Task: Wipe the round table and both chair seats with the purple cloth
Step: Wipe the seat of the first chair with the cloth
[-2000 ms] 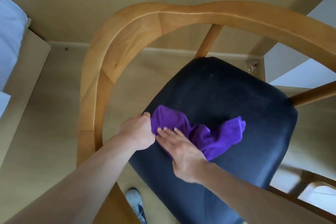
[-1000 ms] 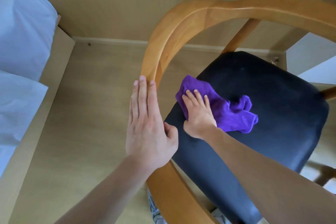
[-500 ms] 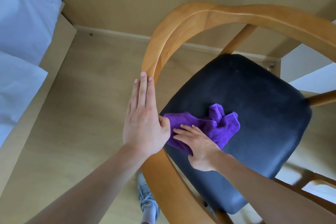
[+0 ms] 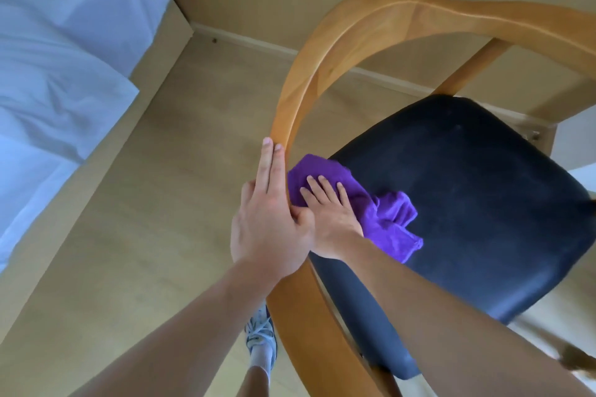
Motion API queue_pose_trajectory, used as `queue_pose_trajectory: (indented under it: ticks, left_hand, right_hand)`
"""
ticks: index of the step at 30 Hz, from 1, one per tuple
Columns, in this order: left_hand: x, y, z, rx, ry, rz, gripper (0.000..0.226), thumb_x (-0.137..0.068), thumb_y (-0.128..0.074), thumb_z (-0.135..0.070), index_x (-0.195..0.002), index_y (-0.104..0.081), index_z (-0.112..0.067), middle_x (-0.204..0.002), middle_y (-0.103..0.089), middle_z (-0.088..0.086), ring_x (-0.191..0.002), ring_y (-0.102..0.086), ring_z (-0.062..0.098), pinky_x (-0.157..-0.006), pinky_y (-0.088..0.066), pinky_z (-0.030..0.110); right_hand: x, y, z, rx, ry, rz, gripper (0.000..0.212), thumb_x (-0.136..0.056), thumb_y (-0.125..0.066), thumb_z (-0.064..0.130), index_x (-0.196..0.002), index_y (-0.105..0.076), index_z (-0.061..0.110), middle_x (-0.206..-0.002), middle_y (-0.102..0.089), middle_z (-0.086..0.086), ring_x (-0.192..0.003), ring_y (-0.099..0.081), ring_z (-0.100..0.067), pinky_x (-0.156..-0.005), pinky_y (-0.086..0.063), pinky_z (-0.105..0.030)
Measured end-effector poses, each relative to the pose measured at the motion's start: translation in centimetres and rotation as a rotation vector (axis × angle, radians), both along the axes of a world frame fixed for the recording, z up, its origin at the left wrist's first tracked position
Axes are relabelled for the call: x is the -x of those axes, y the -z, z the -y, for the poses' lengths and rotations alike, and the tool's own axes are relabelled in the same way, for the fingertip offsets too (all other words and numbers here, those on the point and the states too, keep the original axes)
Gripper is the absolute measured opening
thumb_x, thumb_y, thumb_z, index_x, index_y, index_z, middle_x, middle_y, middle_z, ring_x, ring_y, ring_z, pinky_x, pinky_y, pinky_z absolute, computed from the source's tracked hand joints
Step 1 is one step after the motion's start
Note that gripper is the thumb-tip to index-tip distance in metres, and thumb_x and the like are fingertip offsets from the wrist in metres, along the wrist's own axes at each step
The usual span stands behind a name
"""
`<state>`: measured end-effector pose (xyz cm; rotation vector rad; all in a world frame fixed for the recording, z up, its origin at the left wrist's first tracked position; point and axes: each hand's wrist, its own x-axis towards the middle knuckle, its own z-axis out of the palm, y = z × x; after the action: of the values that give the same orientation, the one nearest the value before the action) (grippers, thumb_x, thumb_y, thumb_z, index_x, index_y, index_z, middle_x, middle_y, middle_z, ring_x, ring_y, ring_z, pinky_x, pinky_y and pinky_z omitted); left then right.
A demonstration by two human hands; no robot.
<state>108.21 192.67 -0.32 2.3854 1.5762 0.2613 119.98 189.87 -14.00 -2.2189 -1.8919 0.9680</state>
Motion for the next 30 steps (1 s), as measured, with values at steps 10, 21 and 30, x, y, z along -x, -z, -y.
queue_pose_trajectory:
  ticks: [10,21,30]
  left_hand:
    - [-0.4,-0.8,0.3,0.051,0.016,-0.002,0.09,-0.082,-0.052,-0.031,-0.161,-0.01,-0.027,-0.17,-0.006,-0.015,-0.092,-0.043,0.006,-0.066,-0.035,0.023]
    - [-0.4,-0.9,-0.1,0.05,0.022,-0.047,0.092,-0.079,-0.048,-0.03,-0.162,-0.009,-0.025,-0.17,-0.001,-0.016,-0.089,-0.049,0.011,-0.059,-0.043,0.024]
    - [-0.5,-1.1,0.4,0.066,0.013,-0.033,0.091,-0.085,-0.058,-0.027,-0.161,-0.01,-0.028,-0.171,-0.004,-0.012,-0.099,-0.042,0.006,-0.073,-0.038,0.027]
  right_hand:
    - [-3.2,-0.5,12.5,0.078,-0.577,0.123,0.094,-0.088,-0.056,0.03,-0.164,0.0,0.032,-0.17,0.014,0.015,-0.156,0.019,-0.016,-0.122,0.021,-0.047]
    - [-2.3,-5.9,5.3,-0.247,0.403,-0.493,0.042,-0.071,-0.043,0.014,-0.102,-0.07,0.022,-0.102,-0.067,0.007,-0.099,-0.059,-0.016,-0.087,-0.051,-0.034]
    - [1.6,-1.0,9.5,-0.062,-0.421,0.12,0.052,-0.089,-0.058,0.026,-0.141,-0.054,0.02,-0.156,-0.035,0.001,-0.146,-0.021,-0.027,-0.122,-0.017,-0.051]
